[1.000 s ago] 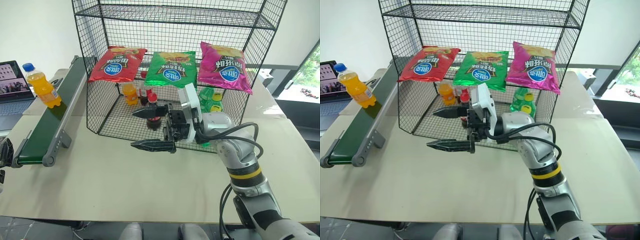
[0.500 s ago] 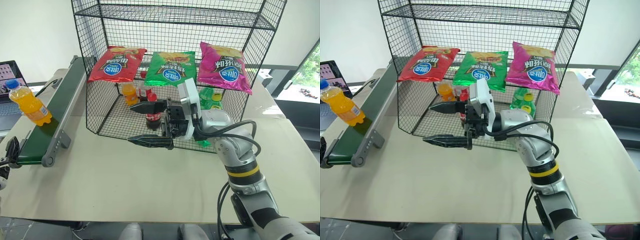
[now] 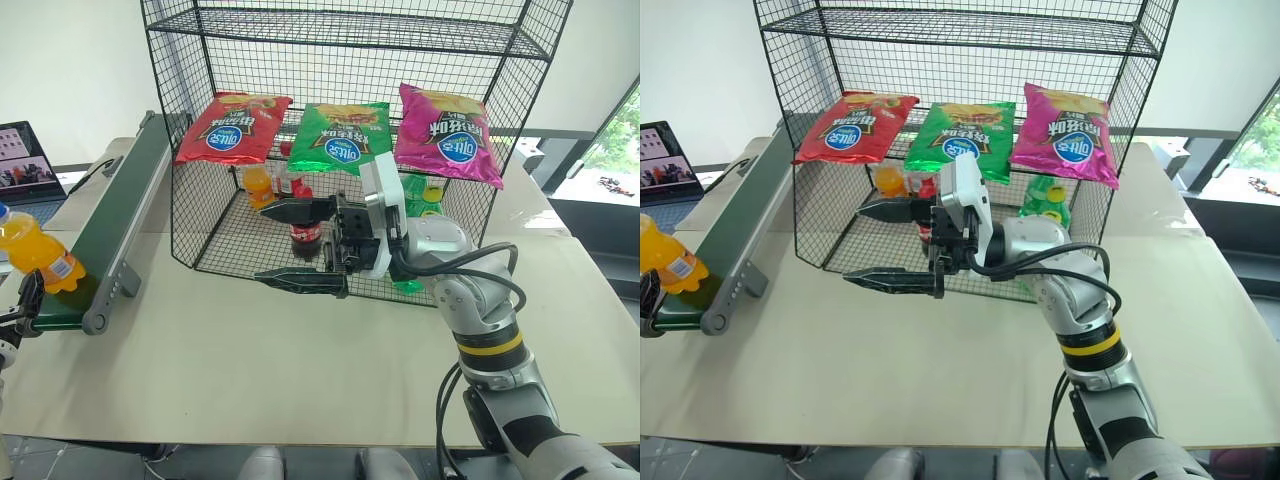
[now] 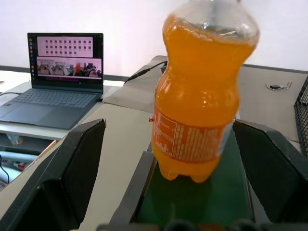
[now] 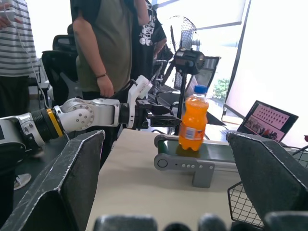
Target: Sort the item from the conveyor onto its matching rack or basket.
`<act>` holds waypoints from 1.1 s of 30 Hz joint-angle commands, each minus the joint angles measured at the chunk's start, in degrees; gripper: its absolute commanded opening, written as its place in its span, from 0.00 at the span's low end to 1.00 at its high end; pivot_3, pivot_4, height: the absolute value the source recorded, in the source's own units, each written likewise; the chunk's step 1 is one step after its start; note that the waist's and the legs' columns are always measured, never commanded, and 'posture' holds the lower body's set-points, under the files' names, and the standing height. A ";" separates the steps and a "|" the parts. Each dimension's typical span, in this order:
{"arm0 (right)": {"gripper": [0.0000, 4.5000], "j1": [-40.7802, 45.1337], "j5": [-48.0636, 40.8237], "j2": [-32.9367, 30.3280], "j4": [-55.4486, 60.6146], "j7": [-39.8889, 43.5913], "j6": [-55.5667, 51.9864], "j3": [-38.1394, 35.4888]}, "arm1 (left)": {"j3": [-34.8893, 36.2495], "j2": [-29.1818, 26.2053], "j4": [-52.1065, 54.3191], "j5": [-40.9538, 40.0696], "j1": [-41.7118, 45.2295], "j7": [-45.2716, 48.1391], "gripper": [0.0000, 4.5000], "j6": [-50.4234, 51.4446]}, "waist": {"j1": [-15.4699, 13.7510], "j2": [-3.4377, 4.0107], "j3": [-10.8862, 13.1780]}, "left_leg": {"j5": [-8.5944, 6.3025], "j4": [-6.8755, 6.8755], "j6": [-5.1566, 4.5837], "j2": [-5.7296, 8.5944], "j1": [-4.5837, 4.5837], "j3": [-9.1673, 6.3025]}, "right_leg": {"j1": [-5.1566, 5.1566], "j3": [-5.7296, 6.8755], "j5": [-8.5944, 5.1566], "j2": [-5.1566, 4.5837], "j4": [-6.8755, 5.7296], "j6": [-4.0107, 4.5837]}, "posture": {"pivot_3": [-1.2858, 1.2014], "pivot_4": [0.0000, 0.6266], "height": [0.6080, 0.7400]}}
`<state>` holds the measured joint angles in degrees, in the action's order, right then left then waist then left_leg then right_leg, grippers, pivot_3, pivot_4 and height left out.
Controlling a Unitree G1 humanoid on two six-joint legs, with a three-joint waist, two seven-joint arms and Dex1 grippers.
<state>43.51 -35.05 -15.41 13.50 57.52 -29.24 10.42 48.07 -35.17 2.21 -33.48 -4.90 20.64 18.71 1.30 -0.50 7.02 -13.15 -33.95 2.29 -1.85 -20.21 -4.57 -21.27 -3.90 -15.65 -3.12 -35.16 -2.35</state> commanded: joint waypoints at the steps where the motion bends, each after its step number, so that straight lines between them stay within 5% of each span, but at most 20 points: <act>1: 1.00 1.92 -1.40 0.04 1.86 -1.01 -0.57 -1.56 | 0.30 -2.18 -0.43 0.75 0.96 1.19 0.99 -1.69 | -0.02 0.00 0.00 | 0.00 0.00 0.00 0.00 0.00 0.00 | 0.00 0.00 0.00 0.00 0.00 0.00 | 0.52 0.24 0.98; 7: 1.00 3.14 -1.53 0.24 1.07 -1.71 -1.32 -1.68 | 0.00 -2.86 -1.74 1.41 2.20 2.57 0.99 -2.55 | -0.02 0.00 0.00 | 0.00 0.02 0.00 -0.01 0.00 0.00 | -0.02 0.00 0.00 0.00 0.00 0.00 | 0.52 0.24 0.98; 12: 1.00 2.61 -1.72 -0.11 1.90 -1.98 -1.64 -1.93 | 0.65 -2.97 -2.62 1.32 3.22 3.41 0.68 -3.37 | -0.11 0.00 0.00 | 0.00 0.03 0.00 -0.01 0.00 0.00 | -0.02 0.00 0.00 0.00 0.00 0.00 | 0.52 0.24 0.98; 19: 1.00 1.26 -1.98 -0.86 3.64 -2.54 -1.84 -2.20 | 0.42 -3.54 -1.53 1.02 3.67 4.04 0.68 -2.59 | -0.29 -0.01 0.01 | 0.00 0.02 0.00 -0.01 -0.01 0.00 | -0.01 0.01 0.00 -0.01 0.01 0.00 | 0.52 0.24 0.98; 26: 1.00 -1.80 -1.45 -2.80 6.08 -4.50 -2.03 -3.06 | -1.15 -4.65 11.68 -5.51 2.19 5.96 0.68 6.10 | -0.30 -0.25 0.08 | 0.00 0.03 0.01 0.00 -0.05 -0.02 | -0.01 0.03 0.00 -0.04 0.05 0.00 | 0.52 0.24 0.98; 33: 1.00 -12.93 2.81 -6.46 12.22 -11.51 -1.48 -3.56 | -14.22 -3.68 24.11 -10.31 6.30 4.37 0.68 14.57 | -0.57 -0.29 0.11 | 0.00 0.05 0.01 0.04 -0.04 0.00 | 0.02 0.01 0.00 -0.10 0.07 0.00 | 0.52 0.24 0.98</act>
<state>31.94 -33.93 -21.56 22.42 48.56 -31.75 7.74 37.63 -39.24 22.91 -43.51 -1.48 26.40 33.22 0.73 -0.79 7.13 -13.15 -33.92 2.30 -1.80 -20.22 -4.58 -21.23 -3.88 -15.66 -3.21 -35.10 -2.36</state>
